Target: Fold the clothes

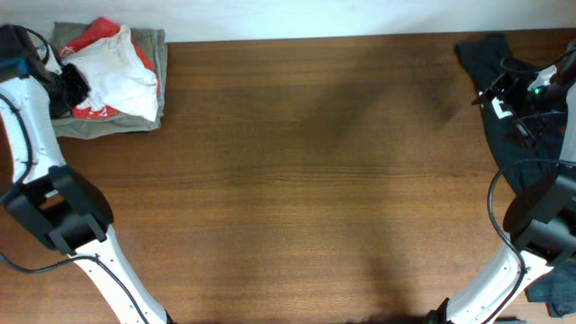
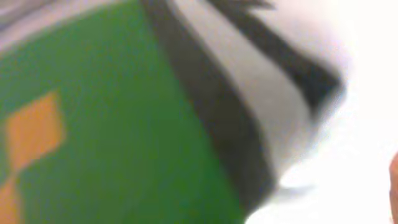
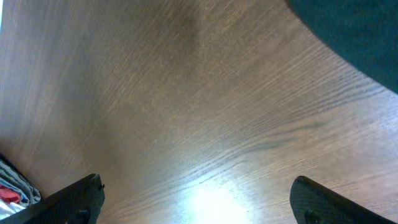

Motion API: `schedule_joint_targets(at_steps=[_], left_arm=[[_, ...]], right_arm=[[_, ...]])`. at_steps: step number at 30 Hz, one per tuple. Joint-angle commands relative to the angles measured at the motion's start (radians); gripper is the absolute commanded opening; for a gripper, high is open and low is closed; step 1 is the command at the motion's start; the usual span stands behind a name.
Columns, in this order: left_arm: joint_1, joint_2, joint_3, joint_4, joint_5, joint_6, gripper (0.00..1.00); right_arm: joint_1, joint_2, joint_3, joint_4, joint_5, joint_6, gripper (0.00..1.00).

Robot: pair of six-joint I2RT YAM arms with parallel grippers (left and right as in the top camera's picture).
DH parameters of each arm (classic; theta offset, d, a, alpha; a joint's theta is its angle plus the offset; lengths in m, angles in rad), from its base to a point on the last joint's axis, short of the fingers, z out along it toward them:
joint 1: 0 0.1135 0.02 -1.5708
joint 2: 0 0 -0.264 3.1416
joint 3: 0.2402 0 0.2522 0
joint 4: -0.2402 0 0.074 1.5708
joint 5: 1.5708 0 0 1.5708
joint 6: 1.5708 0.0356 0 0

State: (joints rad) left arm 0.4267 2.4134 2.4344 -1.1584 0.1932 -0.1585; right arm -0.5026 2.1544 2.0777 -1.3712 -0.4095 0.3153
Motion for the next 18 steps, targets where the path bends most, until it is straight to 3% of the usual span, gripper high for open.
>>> schedule_joint_targets(at_steps=[1,3,4,5,6,10,15,18], left_arm=[[0.001,-0.035,0.123,-0.179,0.054,-0.03,0.01],[0.0,-0.031,0.084,-0.279,0.054,-0.024,0.17],[-0.002,-0.031,0.061,-0.298,0.055,-0.008,0.33],[-0.003,-0.031,0.036,-0.343,0.054,0.013,0.81],[-0.003,-0.031,0.035,-0.362,0.055,0.022,0.93],[0.007,-0.064,0.097,-0.35,0.193,0.022,0.95],[0.107,-0.06,0.136,-0.19,0.048,0.014,0.96],[0.222,0.053,0.136,-0.177,0.216,0.021,0.96]], right_arm=[[-0.002,-0.006,0.013,-0.001,0.002,0.007,0.99],[-0.002,-0.006,0.013,-0.001,0.002,0.007,0.99],[-0.002,-0.006,0.013,-0.001,0.002,0.007,0.99],[-0.002,-0.006,0.013,-0.001,0.002,0.007,0.99],[-0.002,-0.006,0.013,-0.001,0.002,0.007,0.99],[-0.002,-0.006,0.013,-0.001,0.002,0.007,0.99],[-0.002,-0.006,0.013,-0.001,0.002,0.007,0.99],[-0.002,-0.006,0.013,-0.001,0.002,0.007,0.99]])
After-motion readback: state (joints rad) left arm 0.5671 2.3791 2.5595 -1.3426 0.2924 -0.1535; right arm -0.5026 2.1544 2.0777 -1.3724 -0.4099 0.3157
